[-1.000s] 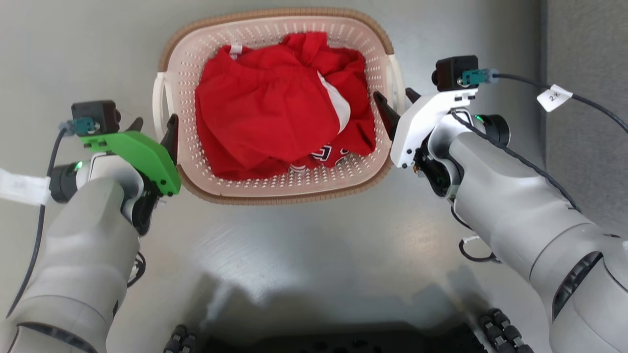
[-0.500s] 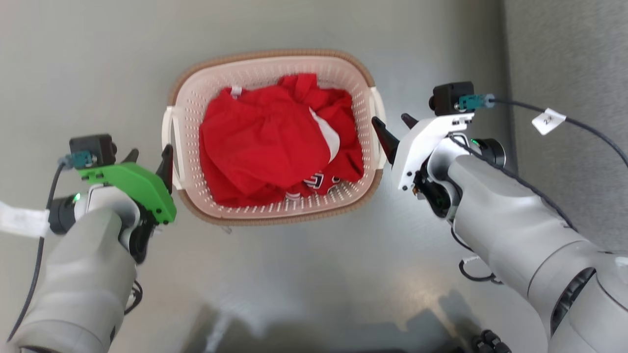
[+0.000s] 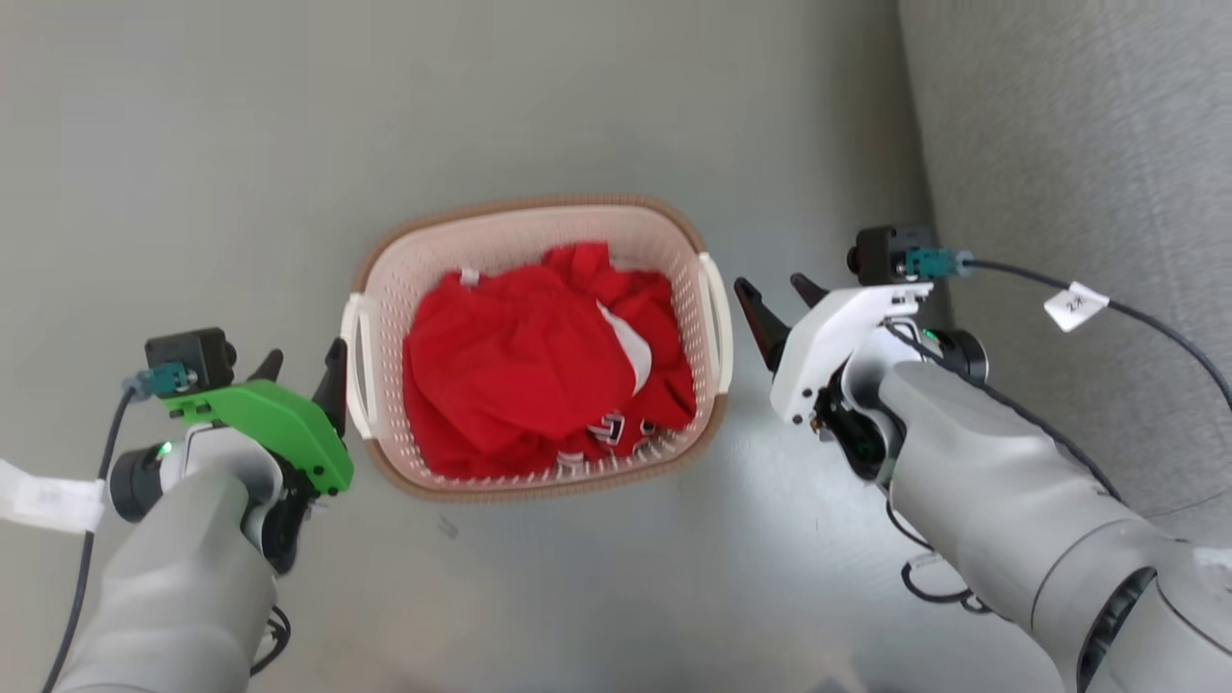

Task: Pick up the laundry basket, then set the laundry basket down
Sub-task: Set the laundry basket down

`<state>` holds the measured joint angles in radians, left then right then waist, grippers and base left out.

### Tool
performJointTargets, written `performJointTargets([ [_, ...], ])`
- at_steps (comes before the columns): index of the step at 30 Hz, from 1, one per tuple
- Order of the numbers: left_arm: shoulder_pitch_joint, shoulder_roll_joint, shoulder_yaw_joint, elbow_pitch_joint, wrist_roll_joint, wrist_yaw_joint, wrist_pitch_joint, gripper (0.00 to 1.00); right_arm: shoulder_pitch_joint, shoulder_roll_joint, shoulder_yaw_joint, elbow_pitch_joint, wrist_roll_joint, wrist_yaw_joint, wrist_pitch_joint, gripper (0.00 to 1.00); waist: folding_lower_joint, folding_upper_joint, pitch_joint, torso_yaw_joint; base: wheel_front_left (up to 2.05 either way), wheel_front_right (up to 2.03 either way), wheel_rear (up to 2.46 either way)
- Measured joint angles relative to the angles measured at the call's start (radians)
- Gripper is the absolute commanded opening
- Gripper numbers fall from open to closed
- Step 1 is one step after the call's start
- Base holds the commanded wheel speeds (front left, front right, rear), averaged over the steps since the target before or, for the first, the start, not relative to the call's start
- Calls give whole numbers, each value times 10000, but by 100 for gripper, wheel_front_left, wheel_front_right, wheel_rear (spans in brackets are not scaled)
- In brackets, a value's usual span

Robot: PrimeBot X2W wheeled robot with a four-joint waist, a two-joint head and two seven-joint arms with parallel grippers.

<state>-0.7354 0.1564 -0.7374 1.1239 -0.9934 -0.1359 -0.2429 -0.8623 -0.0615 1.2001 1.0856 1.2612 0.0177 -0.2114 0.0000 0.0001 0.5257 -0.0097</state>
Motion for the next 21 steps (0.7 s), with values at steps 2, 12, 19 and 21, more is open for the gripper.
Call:
performJointTargets([
  [2,128,12,-2,-90,0,0,-2,100,120,4,-13,19,0,48,-21,100,0,0,-265,-18,0,0,0],
  [12,629,276,314,-1081,12,0,-59,100,563,8,-104,290,-6,259,-268,100,0,0,-1574,-7,0,0,0],
  [19,998,669,982,-1958,224,0,-61,100,879,10,-261,257,-44,351,-359,100,0,0,-2445,86,0,0,0],
  [21,1226,740,1154,-2194,313,0,-61,100,983,8,-309,245,-92,360,-360,100,0,0,-2682,110,0,0,0],
])
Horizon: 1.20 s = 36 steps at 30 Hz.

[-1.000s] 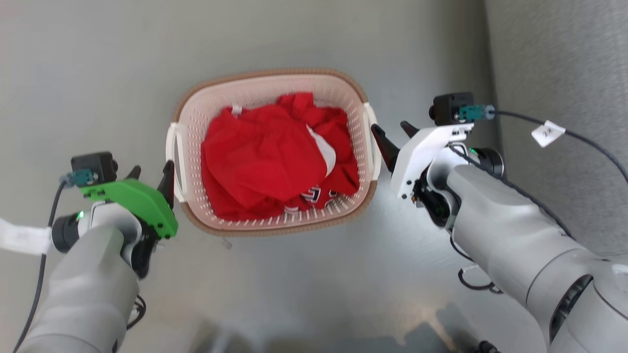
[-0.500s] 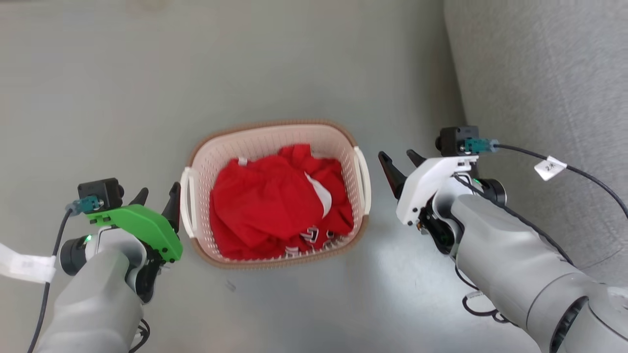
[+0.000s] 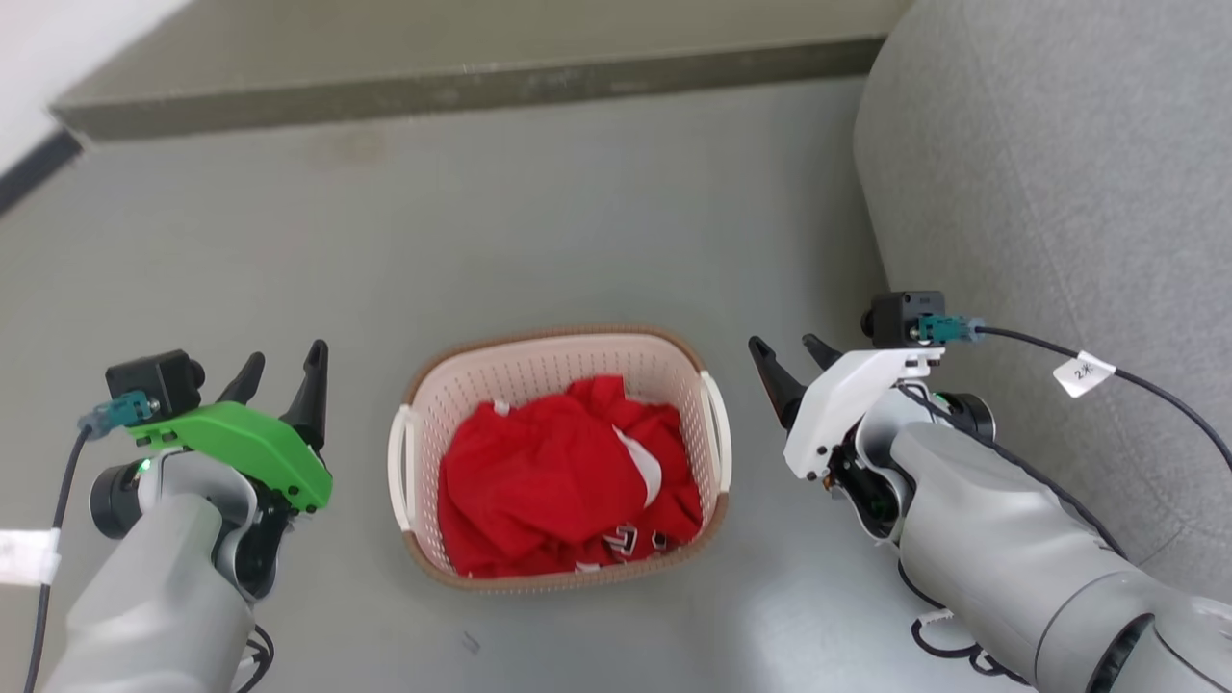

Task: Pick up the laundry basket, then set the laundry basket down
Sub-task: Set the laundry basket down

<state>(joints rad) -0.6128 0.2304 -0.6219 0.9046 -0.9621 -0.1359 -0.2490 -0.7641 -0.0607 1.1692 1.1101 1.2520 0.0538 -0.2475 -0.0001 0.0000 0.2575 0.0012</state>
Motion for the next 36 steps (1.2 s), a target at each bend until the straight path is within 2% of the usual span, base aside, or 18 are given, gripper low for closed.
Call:
performJointTargets([
  [11,1178,194,798,-1634,1093,58,0,100,105,-380,-1243,-989,-819,44,0,100,0,0,-1237,72,0,0,0],
  [17,1728,232,1430,-2623,1467,267,-4,100,381,-616,-1774,-1703,-1546,-134,0,100,0,0,-1709,75,0,0,0],
  [30,2967,205,2884,-5018,2604,763,-29,100,1412,-1147,-3969,-4495,-3620,-1072,-29,100,0,0,-2075,58,0,0,0],
  [36,3607,84,3260,-5628,3026,911,-29,100,2426,-1264,-4521,-5298,-4318,-1269,-29,100,0,0,-2101,87,0,0,0],
])
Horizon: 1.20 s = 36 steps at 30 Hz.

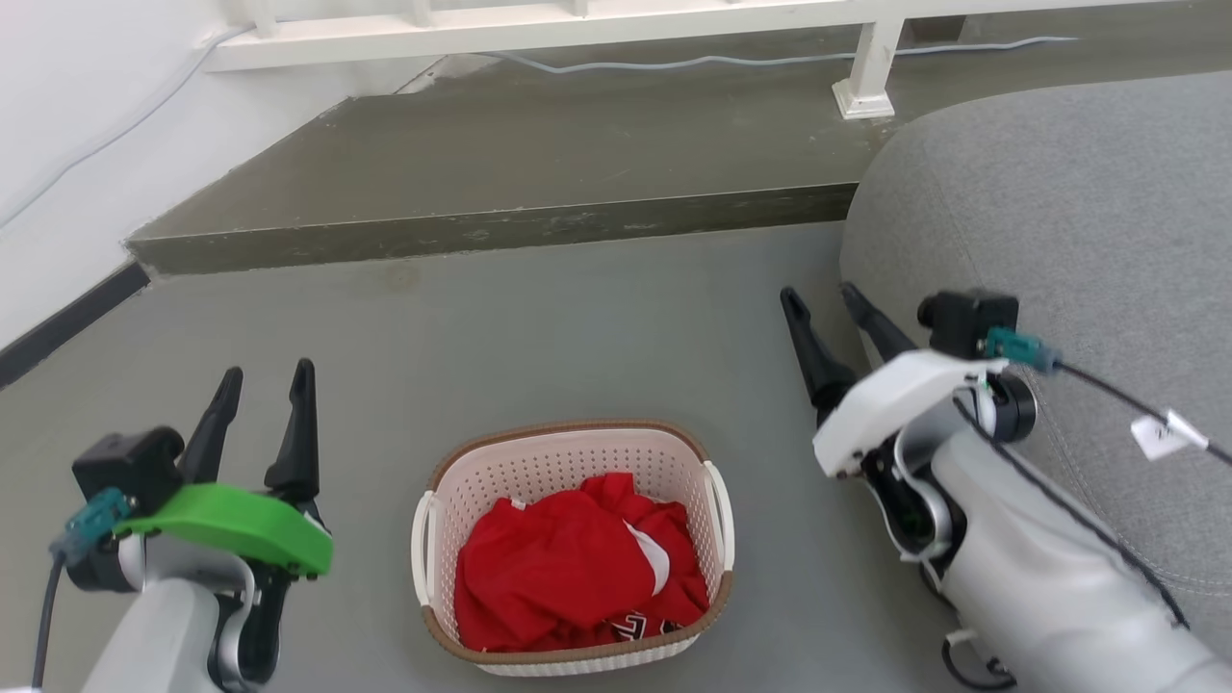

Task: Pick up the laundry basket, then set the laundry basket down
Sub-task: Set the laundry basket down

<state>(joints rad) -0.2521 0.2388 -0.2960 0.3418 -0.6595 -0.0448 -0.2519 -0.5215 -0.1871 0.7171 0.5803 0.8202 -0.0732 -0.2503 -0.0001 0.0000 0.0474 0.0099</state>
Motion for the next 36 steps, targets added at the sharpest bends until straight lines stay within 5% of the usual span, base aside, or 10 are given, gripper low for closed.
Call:
performJointTargets([
  [13,1146,-337,642,-1218,836,98,0,100,1681,19,-882,-1804,-1685,-221,0,100,0,0,-93,52,0,0,0],
  [36,2154,-1055,1511,-1781,1375,148,0,100,3159,130,-1674,-2855,-3342,-341,0,100,0,0,-8,27,0,0,0],
])
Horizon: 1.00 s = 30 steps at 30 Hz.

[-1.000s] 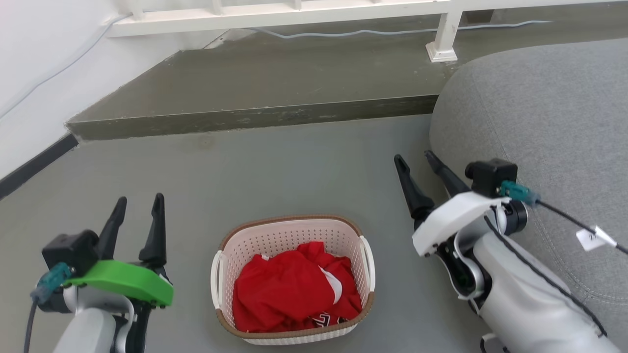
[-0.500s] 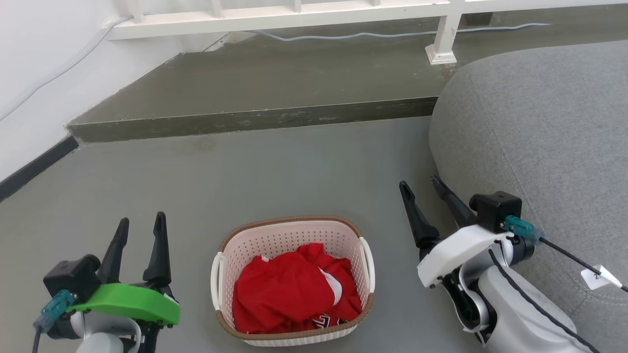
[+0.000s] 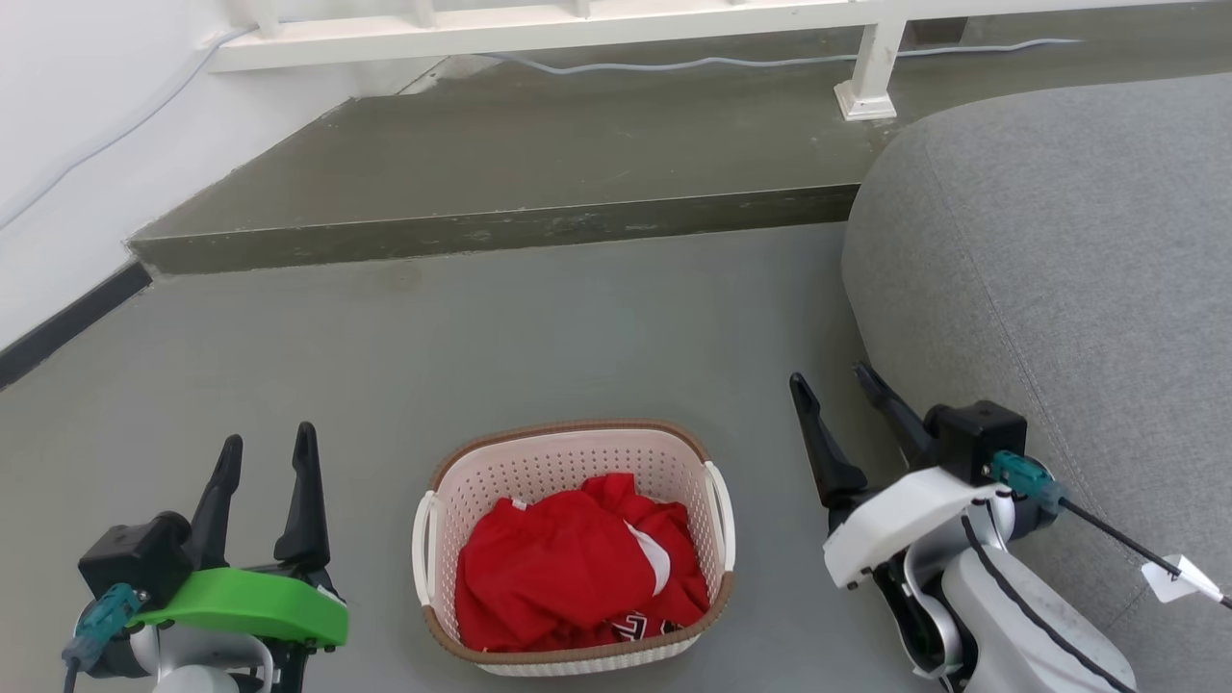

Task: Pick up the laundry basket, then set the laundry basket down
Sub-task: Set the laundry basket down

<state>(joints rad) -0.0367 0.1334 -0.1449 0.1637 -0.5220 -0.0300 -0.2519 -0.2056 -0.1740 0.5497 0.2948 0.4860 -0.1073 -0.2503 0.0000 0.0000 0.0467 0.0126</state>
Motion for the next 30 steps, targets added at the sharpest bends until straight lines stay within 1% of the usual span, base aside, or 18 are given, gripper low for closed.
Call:
performJointTargets([
  [5,15,-84,94,-81,79,-6,0,100,164,63,-125,-63,-176,-2,-2,100,0,0,31,-7,0,0,0],
  [13,97,-199,173,-105,336,-142,0,100,353,182,-305,-169,-476,-2,0,100,0,0,47,-13,0,0,0],
  [22,181,-276,215,-105,456,-286,0,100,554,263,-462,-234,-654,-2,-2,100,0,0,37,-29,0,0,0],
  [30,211,-345,305,-105,533,-330,0,100,729,343,-591,-242,-767,4,-2,100,0,0,25,-21,0,0,0],
])
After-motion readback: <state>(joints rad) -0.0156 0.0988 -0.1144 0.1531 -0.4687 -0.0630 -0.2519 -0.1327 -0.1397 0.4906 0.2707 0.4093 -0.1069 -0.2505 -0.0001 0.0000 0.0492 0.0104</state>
